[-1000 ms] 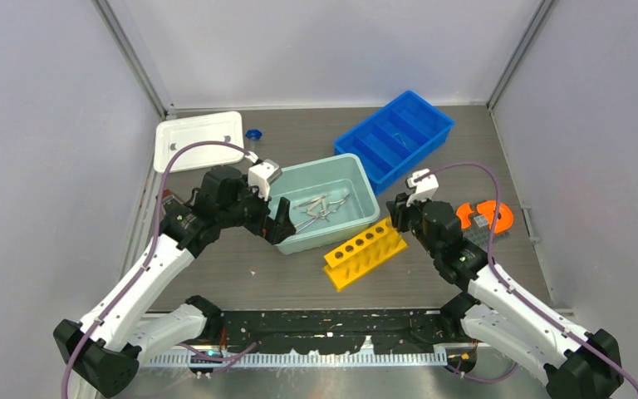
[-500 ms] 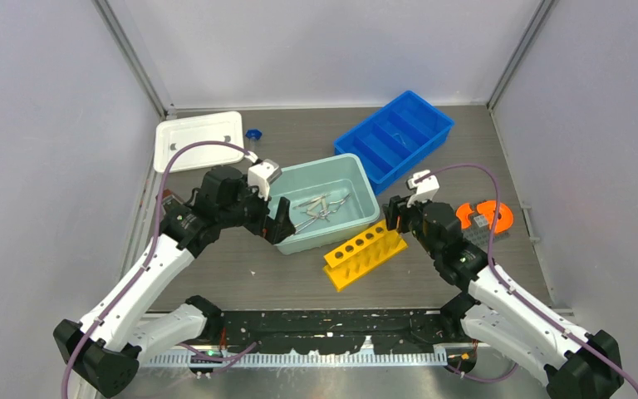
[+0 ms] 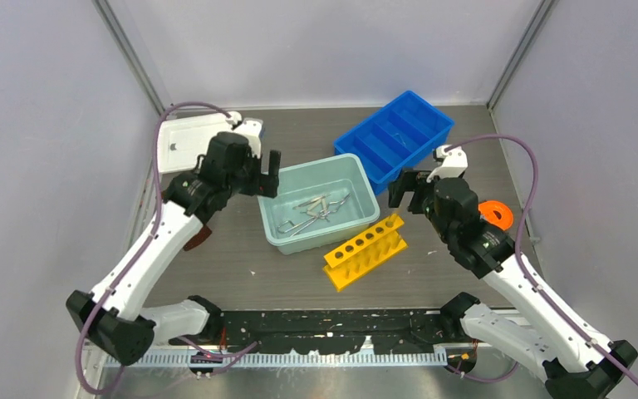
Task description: Organize the chemistry lab equipment
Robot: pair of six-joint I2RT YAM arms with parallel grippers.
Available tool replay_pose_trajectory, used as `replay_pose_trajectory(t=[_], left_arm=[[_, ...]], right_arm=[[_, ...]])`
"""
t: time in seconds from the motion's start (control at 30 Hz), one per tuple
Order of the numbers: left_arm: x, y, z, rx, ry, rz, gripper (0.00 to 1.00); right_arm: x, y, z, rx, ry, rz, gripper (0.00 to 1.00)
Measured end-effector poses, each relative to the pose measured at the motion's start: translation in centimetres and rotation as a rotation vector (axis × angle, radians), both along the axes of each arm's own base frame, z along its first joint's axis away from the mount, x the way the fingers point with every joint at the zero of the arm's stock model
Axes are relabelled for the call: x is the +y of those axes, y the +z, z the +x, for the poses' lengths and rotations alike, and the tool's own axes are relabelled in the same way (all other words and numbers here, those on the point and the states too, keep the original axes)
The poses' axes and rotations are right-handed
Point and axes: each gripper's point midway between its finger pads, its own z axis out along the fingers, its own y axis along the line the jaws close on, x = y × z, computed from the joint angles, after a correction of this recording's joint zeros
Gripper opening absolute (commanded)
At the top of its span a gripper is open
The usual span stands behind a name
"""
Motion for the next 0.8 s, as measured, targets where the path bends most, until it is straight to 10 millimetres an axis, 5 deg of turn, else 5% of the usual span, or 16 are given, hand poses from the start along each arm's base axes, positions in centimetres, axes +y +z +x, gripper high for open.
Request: replay_pose_trajectory(t=[0.2, 0.43, 0.63, 0.8], left_arm=[[3.2, 0.5, 6.5, 0.034, 0.195, 0.045, 0.82], [7.3, -3.0, 13.0, 0.13, 0.337, 0.063, 0.7], [6.9, -7.6, 17.2, 0.222, 0.329, 0.055, 0.58], [5.5, -12.1, 20.4, 0.295, 0.298, 0.042, 0.53]], right_arm=[[-1.8, -2.3, -0.9, 0.105, -0.097, -0.019, 1.0], [-1.4, -1.5, -2.7, 0.105, -0.044, 0.051, 0.92], [-0.5, 0.5, -4.1, 0.058, 0.024, 0.159, 0.87], [0.1, 0.3, -4.3, 0.072, 0.048, 0.181, 0.86]])
